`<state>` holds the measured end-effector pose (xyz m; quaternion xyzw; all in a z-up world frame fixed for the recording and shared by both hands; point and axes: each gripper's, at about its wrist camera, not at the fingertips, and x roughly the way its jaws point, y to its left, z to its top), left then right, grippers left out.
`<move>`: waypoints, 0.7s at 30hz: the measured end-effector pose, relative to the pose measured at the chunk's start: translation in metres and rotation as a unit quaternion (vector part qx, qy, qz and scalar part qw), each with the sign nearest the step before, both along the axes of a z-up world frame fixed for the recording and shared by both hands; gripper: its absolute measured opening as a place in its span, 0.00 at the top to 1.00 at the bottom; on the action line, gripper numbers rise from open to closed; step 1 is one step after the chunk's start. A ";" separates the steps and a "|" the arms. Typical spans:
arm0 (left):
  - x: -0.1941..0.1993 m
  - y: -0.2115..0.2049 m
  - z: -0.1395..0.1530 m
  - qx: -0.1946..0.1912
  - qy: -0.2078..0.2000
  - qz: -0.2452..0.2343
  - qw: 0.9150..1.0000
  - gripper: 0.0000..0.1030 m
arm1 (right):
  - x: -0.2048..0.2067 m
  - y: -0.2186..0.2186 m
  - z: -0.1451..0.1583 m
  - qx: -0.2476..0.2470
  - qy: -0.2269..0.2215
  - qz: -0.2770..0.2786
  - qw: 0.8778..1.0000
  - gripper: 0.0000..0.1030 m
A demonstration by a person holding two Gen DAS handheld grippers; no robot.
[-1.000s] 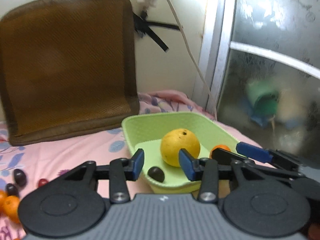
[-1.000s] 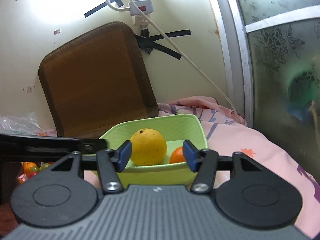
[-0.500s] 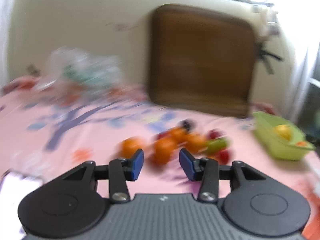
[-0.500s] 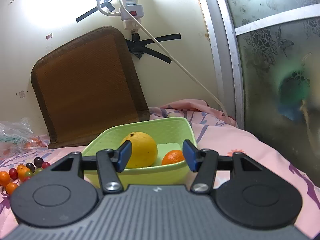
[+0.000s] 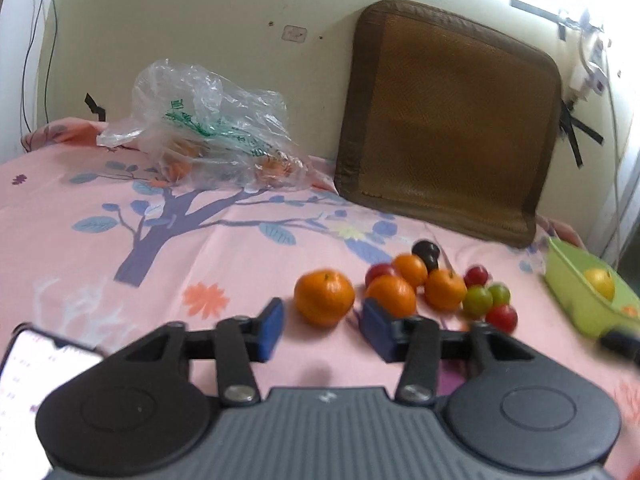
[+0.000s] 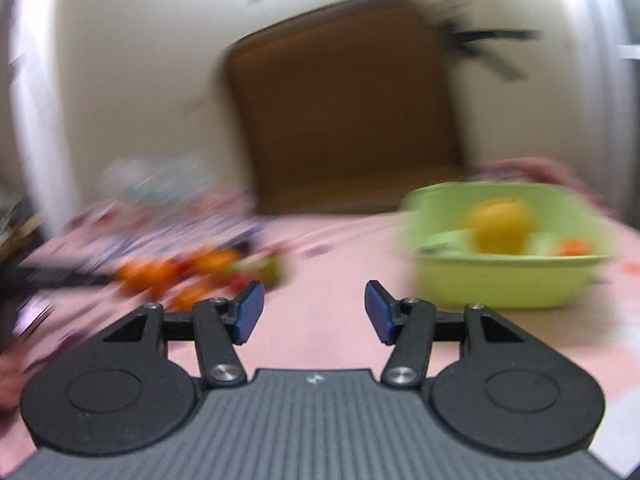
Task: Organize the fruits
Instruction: 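Grasp a tangerine with the left gripper while the right gripper reaches an orange tomato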
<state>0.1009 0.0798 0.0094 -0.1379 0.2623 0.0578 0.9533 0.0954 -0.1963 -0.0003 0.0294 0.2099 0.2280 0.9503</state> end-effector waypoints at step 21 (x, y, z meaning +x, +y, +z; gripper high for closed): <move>0.019 0.015 -0.014 -0.093 -0.008 0.018 0.995 0.64 | 0.030 0.095 -0.017 -0.094 0.037 0.093 0.991 0.66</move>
